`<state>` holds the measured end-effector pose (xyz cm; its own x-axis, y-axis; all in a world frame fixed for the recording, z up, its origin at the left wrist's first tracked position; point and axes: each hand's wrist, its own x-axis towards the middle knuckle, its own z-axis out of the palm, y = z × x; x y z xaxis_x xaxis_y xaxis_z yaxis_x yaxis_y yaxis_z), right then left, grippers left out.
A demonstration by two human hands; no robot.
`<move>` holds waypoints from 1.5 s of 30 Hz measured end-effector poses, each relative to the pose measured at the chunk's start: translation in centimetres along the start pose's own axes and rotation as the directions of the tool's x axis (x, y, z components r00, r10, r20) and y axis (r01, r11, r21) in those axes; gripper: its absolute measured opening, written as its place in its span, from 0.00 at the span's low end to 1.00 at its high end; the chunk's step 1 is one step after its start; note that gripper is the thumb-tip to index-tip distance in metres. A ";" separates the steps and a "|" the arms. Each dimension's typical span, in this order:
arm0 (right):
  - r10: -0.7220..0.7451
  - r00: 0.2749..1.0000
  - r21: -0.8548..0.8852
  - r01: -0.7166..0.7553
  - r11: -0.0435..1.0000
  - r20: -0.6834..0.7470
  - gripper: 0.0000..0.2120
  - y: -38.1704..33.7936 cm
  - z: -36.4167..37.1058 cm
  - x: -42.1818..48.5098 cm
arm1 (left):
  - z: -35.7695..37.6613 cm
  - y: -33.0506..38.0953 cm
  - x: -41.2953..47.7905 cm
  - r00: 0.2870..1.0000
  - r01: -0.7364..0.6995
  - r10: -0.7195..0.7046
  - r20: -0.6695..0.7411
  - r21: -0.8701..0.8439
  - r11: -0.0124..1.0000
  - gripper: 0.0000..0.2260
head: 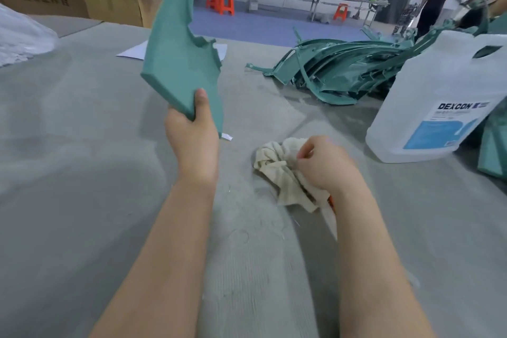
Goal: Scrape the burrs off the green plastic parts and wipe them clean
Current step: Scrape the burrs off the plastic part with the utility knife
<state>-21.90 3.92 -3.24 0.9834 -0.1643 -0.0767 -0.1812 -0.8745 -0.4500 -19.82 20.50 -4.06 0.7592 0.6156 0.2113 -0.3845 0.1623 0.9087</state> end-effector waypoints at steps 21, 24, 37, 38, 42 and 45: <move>0.115 0.636 0.542 0.532 0.651 -0.763 0.03 0.2 -1.3 0.3 | 0.4 -0.3 -0.4 0.993 0.091 -0.095 0.072 0.055 0.994 0.08; 0.110 0.704 0.599 0.499 0.626 -0.701 0.04 -0.1 -1.1 0.8 | 0.3 -0.2 -0.5 0.992 0.103 -0.107 0.064 0.055 0.993 0.08; 0.279 0.609 0.645 0.539 0.542 -0.743 0.09 -1.8 -2.6 3.0 | 0.4 0.4 -0.9 0.989 0.098 -0.101 0.112 0.035 0.995 0.05; 0.304 0.645 0.693 0.515 0.505 -0.701 0.08 -1.8 -2.6 3.3 | 0.5 0.4 -1.0 0.987 0.106 -0.109 0.118 0.029 0.994 0.06; 0.271 0.737 0.755 0.465 0.462 -0.619 0.08 -2.7 -2.2 4.2 | 0.6 0.5 -1.0 0.994 0.084 -0.084 0.075 0.004 0.996 0.07; 0.225 0.797 0.791 0.434 0.432 -0.560 0.08 -4.4 -1.8 4.9 | 0.5 0.8 -0.9 1.000 0.017 -0.018 -0.023 -0.042 0.999 0.08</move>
<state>-16.26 6.11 -0.02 0.7394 -0.5833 0.3361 0.3539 -0.0879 -0.9312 -20.51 19.71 -3.35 0.7539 0.6301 0.1863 -0.3929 0.2051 0.8964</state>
